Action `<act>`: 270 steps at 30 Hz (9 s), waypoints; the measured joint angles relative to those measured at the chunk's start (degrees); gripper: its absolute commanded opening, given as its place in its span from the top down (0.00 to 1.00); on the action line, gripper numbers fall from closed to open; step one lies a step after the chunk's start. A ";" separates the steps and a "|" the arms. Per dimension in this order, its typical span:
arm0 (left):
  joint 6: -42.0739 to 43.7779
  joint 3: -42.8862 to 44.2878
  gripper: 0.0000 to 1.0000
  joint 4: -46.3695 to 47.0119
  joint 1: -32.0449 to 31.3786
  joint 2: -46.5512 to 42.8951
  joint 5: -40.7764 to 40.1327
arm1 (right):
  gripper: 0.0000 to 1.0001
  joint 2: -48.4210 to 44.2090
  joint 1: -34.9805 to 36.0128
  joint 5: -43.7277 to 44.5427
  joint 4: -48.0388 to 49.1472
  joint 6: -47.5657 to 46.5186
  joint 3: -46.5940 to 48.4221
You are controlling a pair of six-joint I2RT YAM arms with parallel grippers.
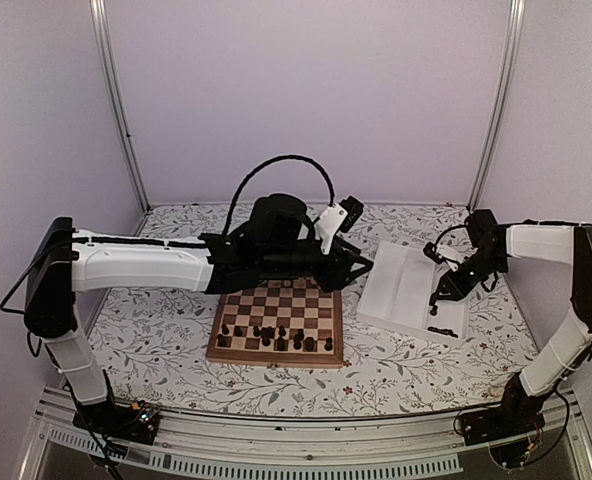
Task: Set up the chess pieces on the board
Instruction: Place the chess piece in the storage box, then pick up the chess piece from the storage box, then place the chess piece on the chessboard, then pick up the chess piece from the chessboard, then place the chess piece on the chessboard, then pick up the chess piece from the storage box.
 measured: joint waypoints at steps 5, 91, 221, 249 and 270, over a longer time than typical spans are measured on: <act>0.00 -0.07 0.55 0.00 0.00 0.00 -0.13 | 0.79 3.32 0.00 -0.66 1.29 0.26 2.47; 9.31 -19.21 0.46 -10.91 37.33 -34.16 -6.69 | 0.90 50.29 60.72 6.14 -18.10 -0.90 77.18; 9.53 -19.21 0.41 -11.21 37.33 -31.74 -1.99 | 0.91 47.84 60.35 6.34 -24.55 -0.87 75.69; 10.34 -19.08 0.41 -11.28 36.65 -31.50 0.55 | 0.69 29.92 59.14 7.48 -20.11 -1.01 63.41; 7.61 1.01 0.44 -18.14 10.03 -7.93 1.38 | 0.70 -7.04 8.09 5.79 -8.11 -0.81 8.22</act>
